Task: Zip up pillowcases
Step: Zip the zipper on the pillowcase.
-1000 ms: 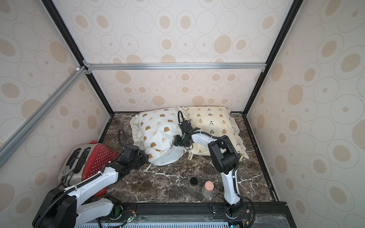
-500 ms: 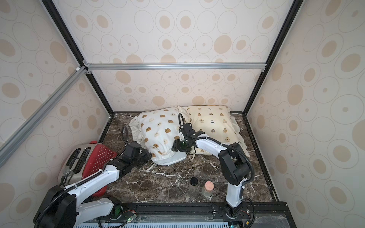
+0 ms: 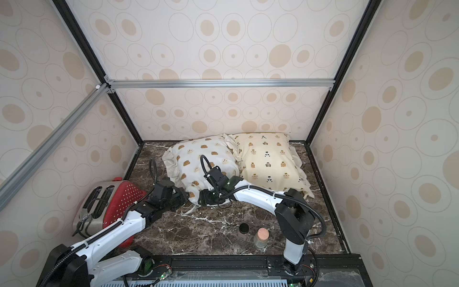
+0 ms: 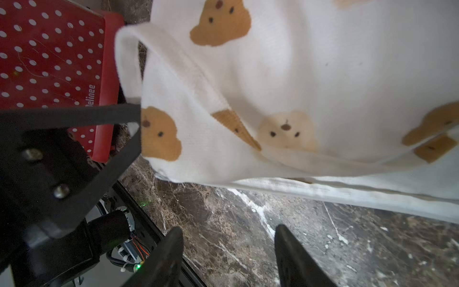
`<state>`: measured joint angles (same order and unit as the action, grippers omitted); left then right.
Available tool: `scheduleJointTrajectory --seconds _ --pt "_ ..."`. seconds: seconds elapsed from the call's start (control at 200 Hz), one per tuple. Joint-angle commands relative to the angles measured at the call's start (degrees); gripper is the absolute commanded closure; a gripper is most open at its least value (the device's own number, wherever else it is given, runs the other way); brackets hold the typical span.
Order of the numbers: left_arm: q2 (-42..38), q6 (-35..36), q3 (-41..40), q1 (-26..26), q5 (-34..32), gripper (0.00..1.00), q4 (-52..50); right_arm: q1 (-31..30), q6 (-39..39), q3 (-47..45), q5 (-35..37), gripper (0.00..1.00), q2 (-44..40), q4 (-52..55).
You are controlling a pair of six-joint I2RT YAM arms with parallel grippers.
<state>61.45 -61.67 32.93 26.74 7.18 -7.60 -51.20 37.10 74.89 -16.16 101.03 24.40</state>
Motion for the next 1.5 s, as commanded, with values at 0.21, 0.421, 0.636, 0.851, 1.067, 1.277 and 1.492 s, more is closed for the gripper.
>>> scheduleJointTrajectory --seconds 0.21,0.421,0.636,0.851,1.067,1.277,1.492 --pt "-1.7 0.8 0.8 0.4 0.5 1.0 -0.7 -2.9 1.7 5.7 2.4 0.37 3.0 0.7" --pt "-2.6 0.4 0.1 0.4 0.3 1.0 -0.5 -2.8 1.9 10.5 5.2 0.36 7.4 1.6" --pt "-3.3 0.1 -0.2 0.4 0.2 1.0 -0.4 -2.7 1.3 11.6 8.6 0.36 9.1 4.4" --pt "-3.6 1.4 0.8 0.4 -1.9 1.0 -3.1 -3.2 1.3 2.5 10.0 0.37 3.2 5.4" --pt "-2.9 1.4 0.7 0.4 -1.6 1.0 -1.6 -3.5 3.3 -5.6 7.9 0.38 -2.7 0.9" --pt "-3.2 1.9 1.7 0.4 0.1 1.0 -2.0 -3.5 -1.1 -6.6 -0.1 0.44 -4.7 -6.6" --pt "-4.7 1.8 2.2 0.4 0.5 1.0 -3.0 -3.5 1.5 -7.4 -8.4 0.54 -0.5 -17.2"
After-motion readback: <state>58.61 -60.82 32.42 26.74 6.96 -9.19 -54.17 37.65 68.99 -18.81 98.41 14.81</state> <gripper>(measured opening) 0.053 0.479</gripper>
